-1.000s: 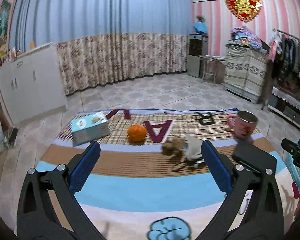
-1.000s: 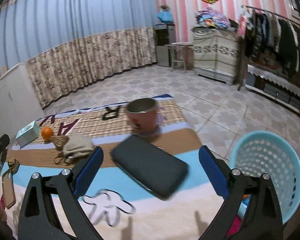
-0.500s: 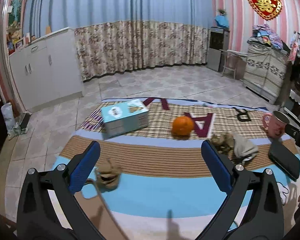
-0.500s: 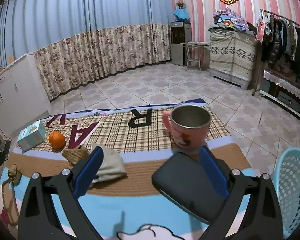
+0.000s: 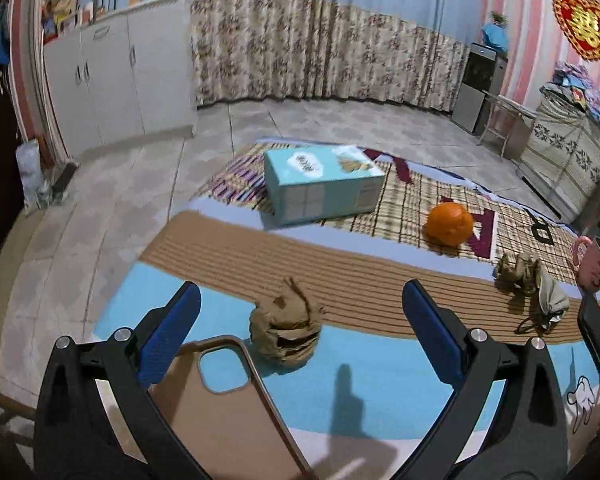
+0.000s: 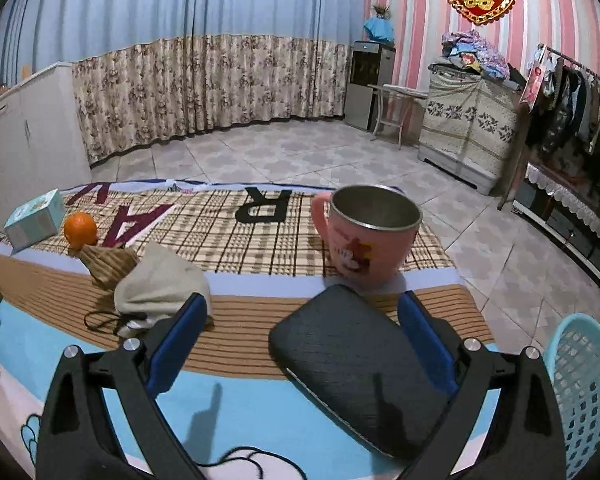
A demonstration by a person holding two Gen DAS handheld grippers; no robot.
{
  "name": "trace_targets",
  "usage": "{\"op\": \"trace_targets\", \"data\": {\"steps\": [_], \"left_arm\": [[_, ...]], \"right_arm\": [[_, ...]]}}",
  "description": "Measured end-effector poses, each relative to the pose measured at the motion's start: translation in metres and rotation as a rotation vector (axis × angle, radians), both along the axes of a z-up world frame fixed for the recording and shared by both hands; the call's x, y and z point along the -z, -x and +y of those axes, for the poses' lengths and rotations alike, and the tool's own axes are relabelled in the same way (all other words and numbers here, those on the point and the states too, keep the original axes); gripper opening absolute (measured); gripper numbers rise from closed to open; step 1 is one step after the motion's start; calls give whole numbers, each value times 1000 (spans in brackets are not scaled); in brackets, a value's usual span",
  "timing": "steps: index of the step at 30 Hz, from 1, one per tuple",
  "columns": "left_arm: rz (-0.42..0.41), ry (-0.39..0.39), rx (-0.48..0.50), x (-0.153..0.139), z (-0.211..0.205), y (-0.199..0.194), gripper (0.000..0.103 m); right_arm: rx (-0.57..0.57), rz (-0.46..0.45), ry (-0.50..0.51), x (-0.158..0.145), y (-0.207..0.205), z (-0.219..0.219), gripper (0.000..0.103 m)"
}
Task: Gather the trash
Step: 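Grasp the brown paper bag with the left tool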
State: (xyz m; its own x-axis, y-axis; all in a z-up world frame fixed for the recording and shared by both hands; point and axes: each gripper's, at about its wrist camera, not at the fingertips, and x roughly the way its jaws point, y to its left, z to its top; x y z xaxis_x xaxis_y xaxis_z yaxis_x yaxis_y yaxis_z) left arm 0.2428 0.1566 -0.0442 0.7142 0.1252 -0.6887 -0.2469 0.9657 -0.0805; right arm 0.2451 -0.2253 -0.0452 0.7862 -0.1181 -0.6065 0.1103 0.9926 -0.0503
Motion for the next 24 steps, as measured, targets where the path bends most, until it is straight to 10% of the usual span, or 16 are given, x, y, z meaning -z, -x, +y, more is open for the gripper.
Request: {"op": "trace_targets", "data": {"steps": [5, 14, 24], "left_arm": [[52, 7, -6, 16, 6, -10, 91], [123, 24, 25, 34, 8, -22, 46], [42, -7, 28, 16, -5, -17, 43]], "right_arm": [[3, 13, -22, 4, -3, -7, 94], [-21, 21, -39, 8, -8, 1, 94], [-58, 49, -40, 16, -13, 23, 94]]}}
